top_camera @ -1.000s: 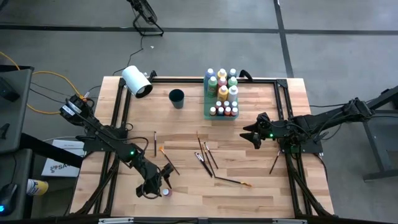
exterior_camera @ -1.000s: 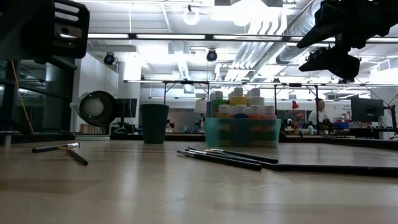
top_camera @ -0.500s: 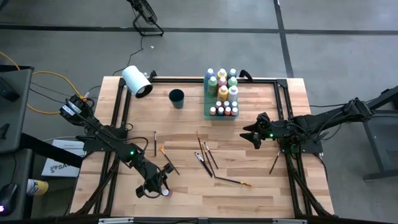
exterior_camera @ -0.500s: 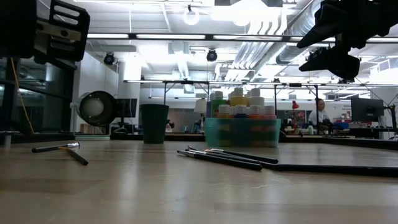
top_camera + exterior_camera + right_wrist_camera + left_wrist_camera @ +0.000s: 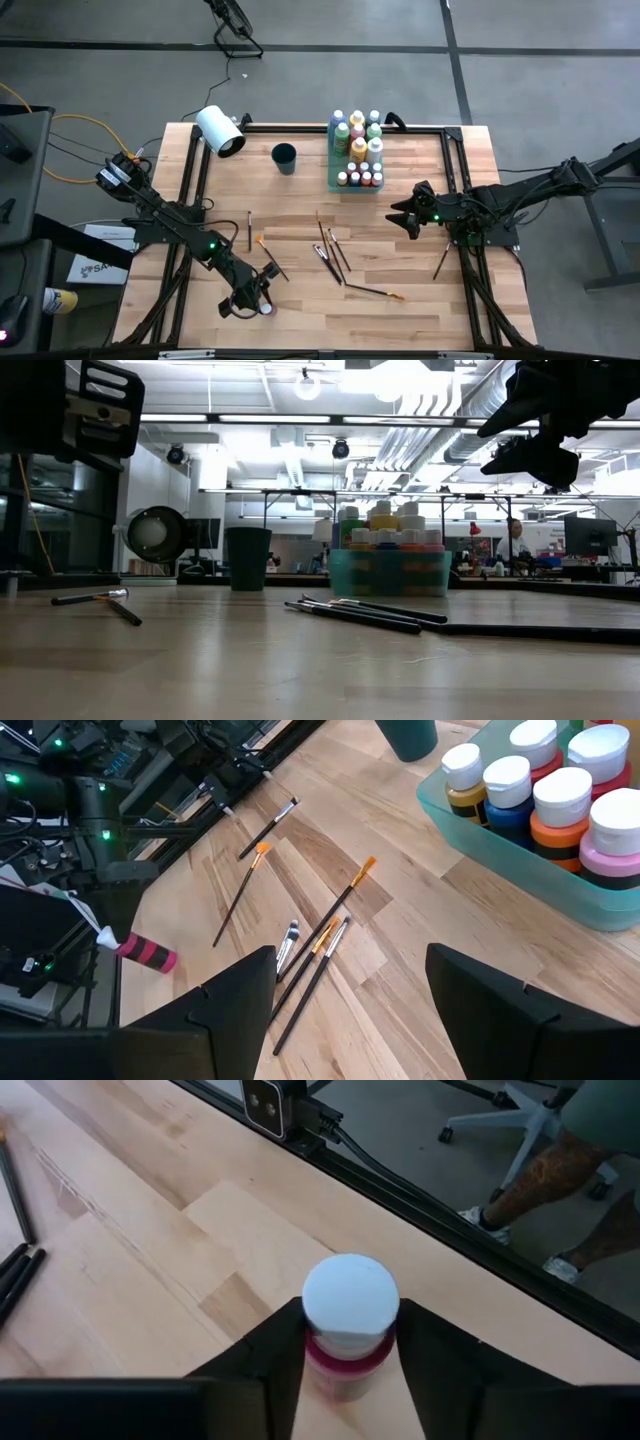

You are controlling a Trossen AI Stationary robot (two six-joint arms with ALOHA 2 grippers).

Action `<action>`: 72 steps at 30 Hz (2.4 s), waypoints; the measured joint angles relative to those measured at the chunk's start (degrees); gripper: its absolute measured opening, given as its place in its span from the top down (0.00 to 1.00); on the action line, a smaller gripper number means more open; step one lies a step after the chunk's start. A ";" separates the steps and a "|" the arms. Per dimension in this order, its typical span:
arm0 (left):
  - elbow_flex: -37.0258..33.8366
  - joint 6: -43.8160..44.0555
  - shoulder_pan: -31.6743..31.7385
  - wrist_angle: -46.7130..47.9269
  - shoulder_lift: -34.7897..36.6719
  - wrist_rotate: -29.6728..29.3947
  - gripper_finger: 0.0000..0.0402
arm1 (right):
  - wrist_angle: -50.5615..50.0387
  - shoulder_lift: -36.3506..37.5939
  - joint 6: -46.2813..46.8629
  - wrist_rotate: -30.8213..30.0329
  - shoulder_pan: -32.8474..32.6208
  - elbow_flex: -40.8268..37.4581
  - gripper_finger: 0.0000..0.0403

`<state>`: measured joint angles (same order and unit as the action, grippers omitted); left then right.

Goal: Pick & Place Paint Supplies
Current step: Put the pink small paint bottle into the green bin

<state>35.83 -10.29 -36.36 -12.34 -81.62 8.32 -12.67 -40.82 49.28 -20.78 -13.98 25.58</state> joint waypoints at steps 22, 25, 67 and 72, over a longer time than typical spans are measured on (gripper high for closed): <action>0.00 2.02 0.02 -2.53 0.00 -1.46 0.40 | 0.00 0.00 0.02 -0.02 -0.02 0.00 0.38; 0.00 2.22 0.02 -2.93 0.00 -1.53 0.40 | -0.02 0.01 0.01 0.00 0.00 0.00 0.38; 7.08 6.69 6.19 4.72 -1.81 1.34 0.71 | -0.02 0.00 0.02 0.00 -0.02 0.00 0.38; 13.82 0.62 14.39 12.12 -1.81 -0.20 0.71 | -0.02 0.01 0.00 -0.02 0.00 0.00 0.38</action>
<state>49.65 -9.67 -21.97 -0.22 -83.44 8.11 -12.68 -40.80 49.28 -20.80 -13.98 25.58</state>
